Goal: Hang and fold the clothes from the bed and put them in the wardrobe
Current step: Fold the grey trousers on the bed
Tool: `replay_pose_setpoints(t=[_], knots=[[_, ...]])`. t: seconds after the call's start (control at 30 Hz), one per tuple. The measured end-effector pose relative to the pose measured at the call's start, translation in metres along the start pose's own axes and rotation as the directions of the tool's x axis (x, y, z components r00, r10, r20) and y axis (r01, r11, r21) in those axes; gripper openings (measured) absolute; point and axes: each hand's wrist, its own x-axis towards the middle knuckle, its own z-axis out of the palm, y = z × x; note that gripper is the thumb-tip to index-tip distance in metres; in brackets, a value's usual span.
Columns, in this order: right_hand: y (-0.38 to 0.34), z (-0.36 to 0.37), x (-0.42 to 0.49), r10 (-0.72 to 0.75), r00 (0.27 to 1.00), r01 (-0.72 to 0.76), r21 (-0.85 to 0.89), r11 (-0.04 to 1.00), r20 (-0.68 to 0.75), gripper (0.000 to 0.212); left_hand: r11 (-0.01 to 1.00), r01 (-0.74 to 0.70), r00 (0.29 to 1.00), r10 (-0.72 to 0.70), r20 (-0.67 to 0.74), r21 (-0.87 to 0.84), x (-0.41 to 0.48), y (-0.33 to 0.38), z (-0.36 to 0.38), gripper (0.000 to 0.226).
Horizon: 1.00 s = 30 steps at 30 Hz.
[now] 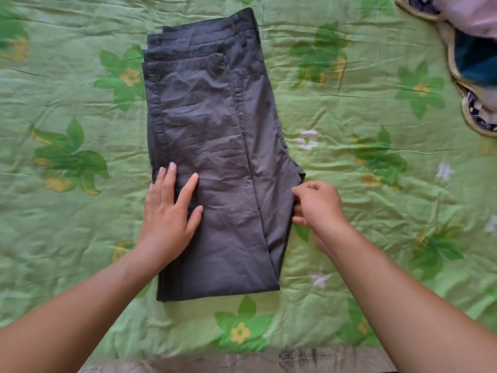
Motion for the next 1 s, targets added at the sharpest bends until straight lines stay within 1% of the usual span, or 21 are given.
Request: replay_pose_setpoints(t=[0.1, 0.17, 0.27, 0.3, 0.33, 0.4, 0.47, 0.5, 0.53, 0.57, 0.6, 0.63, 0.7, 0.73, 0.77, 0.8, 0.83, 0.87, 0.9, 0.97, 1.0], knots=[[0.006, 0.008, -0.005, -0.103, 0.994, 0.103, 0.024, 0.994, 0.029, 0.010, 1.000, 0.016, 1.000, -0.016, 0.007, 0.009, 0.000, 0.001, 0.002, 0.069], [0.000, 0.015, -0.008, -0.127, 0.990, 0.120, 0.112, 0.986, 0.060, 0.012, 1.000, 0.016, 1.000, -0.017, 0.011, 0.020, 0.000, 0.001, 0.002, 0.069], [-0.017, 0.023, -0.003, -0.017, 0.992, -0.047, 0.495, 0.868, 0.123, 0.003, 0.999, 0.015, 1.000, -0.016, 0.019, 0.029, 0.000, 0.000, 0.002, 0.069], [-0.022, 0.023, 0.000, 0.048, 0.985, -0.135, 0.575, 0.807, 0.163, 0.016, 0.999, 0.017, 1.000, -0.018, 0.022, 0.028, 0.000, 0.000, 0.002, 0.068], [-0.026, 0.022, 0.006, 0.101, 0.975, -0.206, 0.631, 0.748, 0.199, 0.027, 0.999, 0.019, 0.999, -0.020, 0.025, 0.028, 0.000, 0.000, 0.002, 0.068], [-0.031, 0.016, 0.015, 0.165, 0.968, -0.252, 0.689, 0.680, 0.191, 0.038, 0.999, 0.018, 0.999, -0.019, 0.029, 0.029, 0.000, 0.000, 0.002, 0.068], [-0.033, 0.009, 0.021, 0.161, 0.978, -0.207, 0.724, 0.658, 0.134, 0.035, 0.999, 0.011, 0.999, -0.012, 0.036, 0.032, 0.001, -0.002, 0.003, 0.068], [-0.033, 0.005, 0.022, 0.156, 0.983, -0.177, 0.716, 0.676, 0.096, 0.028, 0.999, 0.004, 0.999, -0.005, 0.039, 0.034, 0.001, -0.003, 0.003, 0.068], [-0.031, 0.003, 0.022, 0.130, 0.990, -0.131, 0.661, 0.739, 0.051, 0.025, 0.999, -0.003, 0.999, 0.002, 0.038, 0.036, 0.001, -0.004, 0.004, 0.068], [-0.028, 0.001, 0.022, 0.078, 0.997, -0.061, 0.522, 0.851, -0.010, 0.023, 0.999, -0.007, 0.999, 0.006, 0.034, 0.038, 0.001, -0.005, 0.004, 0.068], [-0.024, -0.001, 0.023, -0.015, 0.996, 0.040, 0.285, 0.958, -0.090, 0.018, 0.999, -0.010, 0.999, 0.009, 0.031, 0.042, 0.001, -0.006, 0.005, 0.068], [-0.020, -0.003, 0.023, -0.143, 0.977, 0.147, 0.014, 0.989, -0.158, 0.012, 0.999, -0.012, 0.999, 0.010, 0.030, 0.049, 0.001, -0.007, 0.006, 0.068], [-0.015, -0.008, 0.019, -0.423, 0.877, 0.322, -0.373, 0.870, -0.228, 0.015, 0.998, -0.016, 1.000, 0.014, 0.025, 0.066, 0.001, -0.007, 0.008, 0.066], [-0.014, -0.005, 0.015, -0.597, 0.771, 0.452, -0.470, 0.758, -0.220, 0.022, 0.997, -0.017, 1.000, 0.015, 0.020, 0.076, 0.001, -0.007, 0.009, 0.064], [-0.012, 0.002, 0.007, -0.767, 0.623, 0.593, -0.545, 0.592, -0.154, 0.028, 0.996, -0.016, 1.000, 0.014, 0.018, 0.086, 0.001, -0.006, 0.011, 0.063], [-0.010, 0.013, 0.000, -0.882, 0.472, 0.702, -0.600, 0.384, -0.013, 0.034, 0.995, -0.014, 1.000, 0.012, 0.017, 0.094, 0.001, -0.006, 0.012, 0.065], [-0.007, 0.028, -0.006, -0.916, 0.360, 0.758, -0.628, 0.177, 0.177, 0.042, 0.995, -0.011, 1.000, 0.009, 0.015, 0.103, 0.000, -0.005, 0.012, 0.066], [-0.001, 0.041, -0.009, -0.866, 0.337, 0.763, -0.647, 0.020, 0.370, 0.054, 0.994, -0.010, 1.000, 0.009, 0.011, 0.111, 0.000, -0.006, 0.013, 0.067], [0.002, 0.049, -0.009, -0.759, 0.400, 0.728, -0.681, -0.078, 0.514, 0.068, 0.993, -0.014, 1.000, 0.014, 0.005, 0.116, 0.000, -0.006, 0.013, 0.068], [0.007, 0.047, 0.009, -0.570, 0.550, 0.644, -0.744, -0.175, 0.610, 0.089, 0.994, -0.027, 1.000, 0.027, -0.001, 0.110, 0.001, -0.007, 0.014, 0.069], [0.008, 0.041, 0.021, -0.531, 0.588, 0.626, -0.759, -0.179, 0.610, 0.093, 0.994, -0.032, 0.999, 0.032, 0.002, 0.108, 0.002, -0.009, 0.014, 0.069]])
